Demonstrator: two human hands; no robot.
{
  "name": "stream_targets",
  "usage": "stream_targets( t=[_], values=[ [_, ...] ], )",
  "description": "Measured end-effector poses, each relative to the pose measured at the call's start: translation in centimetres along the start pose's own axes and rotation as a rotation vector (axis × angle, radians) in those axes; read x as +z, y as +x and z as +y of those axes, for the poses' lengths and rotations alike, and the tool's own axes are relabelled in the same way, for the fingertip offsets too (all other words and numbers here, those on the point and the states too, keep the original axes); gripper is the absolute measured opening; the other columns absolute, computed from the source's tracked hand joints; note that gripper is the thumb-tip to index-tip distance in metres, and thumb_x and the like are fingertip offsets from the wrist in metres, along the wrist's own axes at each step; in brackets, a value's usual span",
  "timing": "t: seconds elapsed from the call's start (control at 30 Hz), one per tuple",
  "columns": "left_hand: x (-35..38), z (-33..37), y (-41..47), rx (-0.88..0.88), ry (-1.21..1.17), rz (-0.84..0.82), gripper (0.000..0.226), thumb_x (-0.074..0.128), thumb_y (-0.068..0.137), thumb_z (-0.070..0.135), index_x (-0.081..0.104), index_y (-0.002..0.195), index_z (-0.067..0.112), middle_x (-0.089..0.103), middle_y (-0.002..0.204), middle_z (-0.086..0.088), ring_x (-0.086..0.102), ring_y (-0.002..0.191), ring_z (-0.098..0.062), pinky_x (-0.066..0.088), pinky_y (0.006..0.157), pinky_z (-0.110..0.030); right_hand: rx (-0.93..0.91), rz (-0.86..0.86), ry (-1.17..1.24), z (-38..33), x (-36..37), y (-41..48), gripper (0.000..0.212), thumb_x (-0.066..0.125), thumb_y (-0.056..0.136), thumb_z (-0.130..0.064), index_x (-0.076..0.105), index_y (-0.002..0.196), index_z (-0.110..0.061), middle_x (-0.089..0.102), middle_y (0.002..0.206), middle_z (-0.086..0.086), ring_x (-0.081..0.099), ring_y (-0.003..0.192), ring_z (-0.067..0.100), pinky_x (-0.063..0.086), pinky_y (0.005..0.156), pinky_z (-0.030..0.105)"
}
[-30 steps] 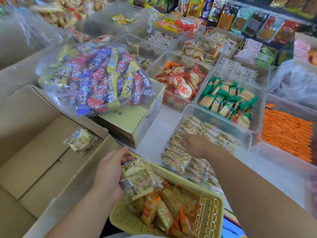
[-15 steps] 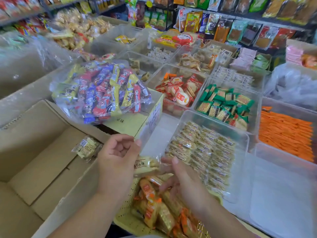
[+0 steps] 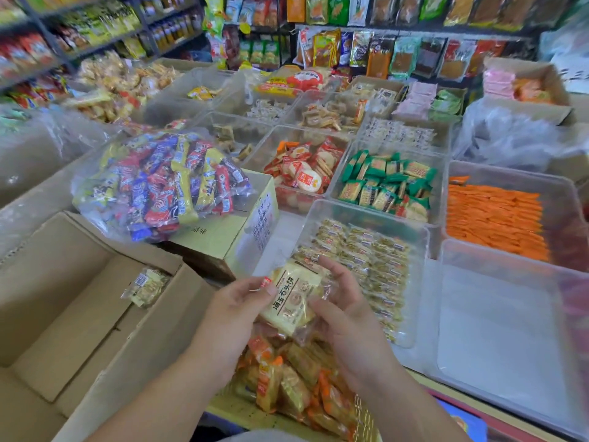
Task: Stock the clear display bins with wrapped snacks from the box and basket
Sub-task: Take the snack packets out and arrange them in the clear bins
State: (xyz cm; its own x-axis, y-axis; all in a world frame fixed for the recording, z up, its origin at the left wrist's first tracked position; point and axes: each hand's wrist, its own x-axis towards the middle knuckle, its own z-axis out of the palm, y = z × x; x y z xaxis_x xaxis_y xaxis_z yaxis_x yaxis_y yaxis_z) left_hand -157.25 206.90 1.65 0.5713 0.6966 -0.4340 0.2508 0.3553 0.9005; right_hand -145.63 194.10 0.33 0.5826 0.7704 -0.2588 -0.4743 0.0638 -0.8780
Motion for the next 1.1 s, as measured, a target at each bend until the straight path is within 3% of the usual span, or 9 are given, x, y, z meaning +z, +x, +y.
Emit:
stream_targets(
  t=[0.27, 0.43, 0.6, 0.73, 0.83, 0.87, 0.97, 1.03, 1.1],
  values=[
    [-0.1, -0.1, 1.1, 0.037, 0.091, -0.016, 0.012, 0.074, 0.086, -0.007, 0.072, 0.093, 0.003, 0.074, 0.092, -0.027, 0.068, 0.074, -0.028, 0.058, 0.061, -0.035, -0.043, 0.076, -0.076, 0.9, -2.5, 0.3, 0.065, 0.066, 0.093, -0.001, 0.052, 0.135, -0.049, 0.072, 0.088, 0.003, 0.072, 0.084, 0.027, 0.059, 0.069, 0.031],
    [-0.2, -0.5, 2.2, 0.017, 0.185, -0.127, 0.018, 0.08, 0.064, 0.013, 0.065, 0.075, 0.014, 0.061, 0.075, -0.01, 0.059, 0.067, -0.018, 0.054, 0.06, -0.023, -0.015, 0.116, -0.134, 1.3, -3.2, 0.6, 0.061, 0.069, 0.093, -0.007, 0.05, 0.136, -0.047, 0.07, 0.101, 0.001, 0.069, 0.084, 0.014, 0.056, 0.07, 0.025],
    [1.5, -0.6, 3.4, 0.109, 0.344, -0.065, 0.018, 0.074, 0.062, 0.017, 0.058, 0.07, 0.017, 0.066, 0.066, 0.01, 0.062, 0.061, -0.013, 0.059, 0.068, -0.037, 0.056, 0.294, -0.307, 2.1, -2.4, 1.0, 0.06, 0.077, 0.084, -0.047, 0.042, 0.133, -0.056, 0.058, 0.125, -0.013, 0.066, 0.107, 0.004, 0.059, 0.085, 0.031],
    [3.6, -1.3, 4.4, 0.392, 0.543, -0.154, 0.023, 0.079, 0.074, 0.022, 0.058, 0.072, 0.031, 0.072, 0.083, 0.014, 0.066, 0.077, -0.002, 0.049, 0.067, -0.016, 0.125, 0.213, -0.015, 1.8, -2.0, 1.8, 0.119, 0.083, 0.063, -0.066, 0.008, 0.154, -0.053, 0.066, 0.125, -0.019, 0.069, 0.109, 0.004, 0.061, 0.088, 0.041],
    [5.2, -1.4, 5.0, 0.445, 0.603, -0.341, 0.031, 0.076, 0.072, 0.033, 0.065, 0.091, 0.055, 0.066, 0.105, 0.028, 0.067, 0.095, 0.004, 0.053, 0.077, -0.012, 0.138, 0.285, -0.099, 1.1, -2.5, 3.2, 0.135, 0.088, 0.052, -0.067, 0.004, 0.156, -0.049, 0.058, 0.135, -0.021, 0.067, 0.113, 0.004, 0.057, 0.096, 0.042],
    [5.6, -1.5, 5.3, 0.427, 0.583, -0.429, 0.037, 0.075, 0.072, 0.035, 0.064, 0.097, 0.061, 0.065, 0.112, 0.028, 0.068, 0.099, 0.002, 0.056, 0.083, -0.018, 0.139, 0.317, -0.154, 0.9, -2.7, 3.6, 0.128, 0.085, 0.056, -0.066, 0.009, 0.157, -0.048, 0.057, 0.14, -0.015, 0.066, 0.114, 0.005, 0.056, 0.098, 0.04],
    [5.6, -1.7, 6.5, 0.386, 0.551, -0.533, 0.021, 0.074, 0.076, 0.042, 0.069, 0.096, 0.04, 0.068, 0.121, 0.023, 0.066, 0.113, -0.001, 0.055, 0.097, -0.029, 0.111, 0.373, -0.224, 0.8, -3.7, 5.0, 0.071, 0.071, 0.087, -0.049, 0.034, 0.147, -0.051, 0.067, 0.125, -0.013, 0.071, 0.105, 0.01, 0.059, 0.084, 0.033],
    [4.5, -2.1, 7.6, 0.392, 0.568, -0.44, 0.027, 0.071, 0.075, 0.053, 0.07, 0.099, 0.04, 0.062, 0.129, 0.033, 0.055, 0.123, 0.012, 0.044, 0.102, -0.016, 0.042, 0.408, -0.276, 0.3, -4.4, 6.2, 0.036, 0.065, 0.096, -0.035, 0.051, 0.124, -0.052, 0.072, 0.103, -0.018, 0.073, 0.092, 0.008, 0.06, 0.069, 0.026],
    [2.9, -2.4, 8.8, 0.456, 0.666, -0.254, 0.025, 0.072, 0.077, 0.053, 0.067, 0.1, 0.043, 0.063, 0.12, 0.03, 0.053, 0.12, 0.01, 0.036, 0.094, -0.006, -0.047, 0.438, -0.472, -0.7, -5.2, 8.0, 0.026, 0.062, 0.098, -0.032, 0.052, 0.096, -0.056, 0.065, 0.073, -0.024, 0.064, 0.063, -0.001, 0.047, 0.048, 0.014]
  ],
)
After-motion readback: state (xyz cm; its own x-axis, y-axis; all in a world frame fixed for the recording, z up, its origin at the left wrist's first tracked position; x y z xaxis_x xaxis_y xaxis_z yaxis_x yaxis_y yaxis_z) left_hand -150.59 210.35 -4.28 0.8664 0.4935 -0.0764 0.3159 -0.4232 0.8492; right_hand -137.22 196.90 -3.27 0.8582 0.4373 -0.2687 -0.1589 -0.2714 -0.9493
